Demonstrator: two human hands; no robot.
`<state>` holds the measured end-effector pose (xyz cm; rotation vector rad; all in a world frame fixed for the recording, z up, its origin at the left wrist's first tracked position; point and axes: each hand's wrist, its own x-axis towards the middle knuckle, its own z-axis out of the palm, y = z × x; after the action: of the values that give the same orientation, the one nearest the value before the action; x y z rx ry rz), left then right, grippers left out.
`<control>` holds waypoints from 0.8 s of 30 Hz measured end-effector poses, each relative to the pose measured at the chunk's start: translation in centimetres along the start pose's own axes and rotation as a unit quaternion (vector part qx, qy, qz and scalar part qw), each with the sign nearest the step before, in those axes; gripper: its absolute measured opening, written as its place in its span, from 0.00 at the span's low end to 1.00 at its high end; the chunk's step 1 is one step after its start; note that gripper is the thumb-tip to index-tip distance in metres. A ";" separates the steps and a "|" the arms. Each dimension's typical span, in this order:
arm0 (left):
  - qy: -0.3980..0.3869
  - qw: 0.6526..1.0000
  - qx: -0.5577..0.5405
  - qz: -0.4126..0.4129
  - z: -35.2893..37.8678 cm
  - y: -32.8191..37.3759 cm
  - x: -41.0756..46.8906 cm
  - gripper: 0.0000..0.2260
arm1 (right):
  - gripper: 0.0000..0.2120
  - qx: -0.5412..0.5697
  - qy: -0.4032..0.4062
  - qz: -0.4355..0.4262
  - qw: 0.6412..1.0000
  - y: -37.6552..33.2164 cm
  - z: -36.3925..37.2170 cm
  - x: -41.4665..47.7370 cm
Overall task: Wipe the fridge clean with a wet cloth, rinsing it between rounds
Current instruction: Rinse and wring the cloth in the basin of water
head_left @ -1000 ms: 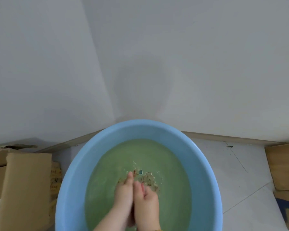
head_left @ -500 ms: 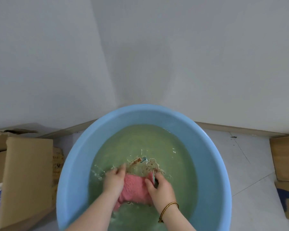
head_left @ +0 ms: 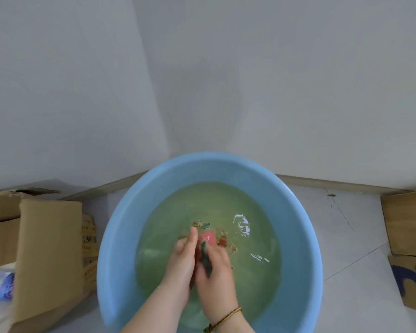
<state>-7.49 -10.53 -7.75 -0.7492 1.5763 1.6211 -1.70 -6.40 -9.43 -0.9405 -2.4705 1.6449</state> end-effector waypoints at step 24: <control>-0.452 0.821 0.312 -0.155 -1.0 3.3 -4.3 0.08 | 0.03 -0.393 0.042 -0.469 0.790 -1.3 -7.3 1.8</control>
<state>-7.89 -11.90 -2.45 0.1445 1.0607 0.8711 -1.34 0.17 -5.65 0.2997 -2.7657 0.2450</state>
